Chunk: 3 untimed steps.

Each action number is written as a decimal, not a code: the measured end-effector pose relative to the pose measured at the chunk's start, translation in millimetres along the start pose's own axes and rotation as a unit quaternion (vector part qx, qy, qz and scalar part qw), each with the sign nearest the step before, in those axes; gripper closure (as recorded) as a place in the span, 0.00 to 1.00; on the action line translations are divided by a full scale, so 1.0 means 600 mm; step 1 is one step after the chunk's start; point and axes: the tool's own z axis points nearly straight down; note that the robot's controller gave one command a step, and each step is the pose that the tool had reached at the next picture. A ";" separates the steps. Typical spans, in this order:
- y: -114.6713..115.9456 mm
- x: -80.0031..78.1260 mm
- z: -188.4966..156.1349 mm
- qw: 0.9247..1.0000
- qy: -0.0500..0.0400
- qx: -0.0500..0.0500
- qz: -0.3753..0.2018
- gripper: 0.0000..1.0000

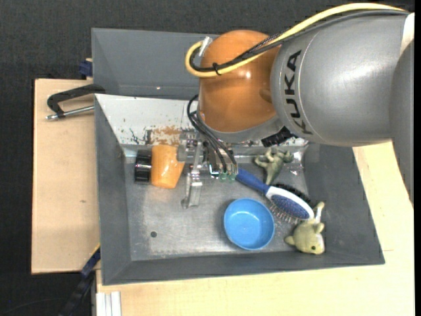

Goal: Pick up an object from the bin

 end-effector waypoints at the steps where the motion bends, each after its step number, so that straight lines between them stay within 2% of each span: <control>1: 0.038 -0.095 0.116 1.000 -0.005 -0.001 -0.020 0.00; 2: 0.040 -0.103 0.163 0.998 -0.016 -0.004 -0.068 0.00; 3: 0.016 -0.109 0.195 0.991 -0.022 -0.004 -0.131 0.00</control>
Offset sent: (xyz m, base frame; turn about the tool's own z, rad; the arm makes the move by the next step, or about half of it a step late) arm 0.0558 0.0217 -0.0669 -0.0374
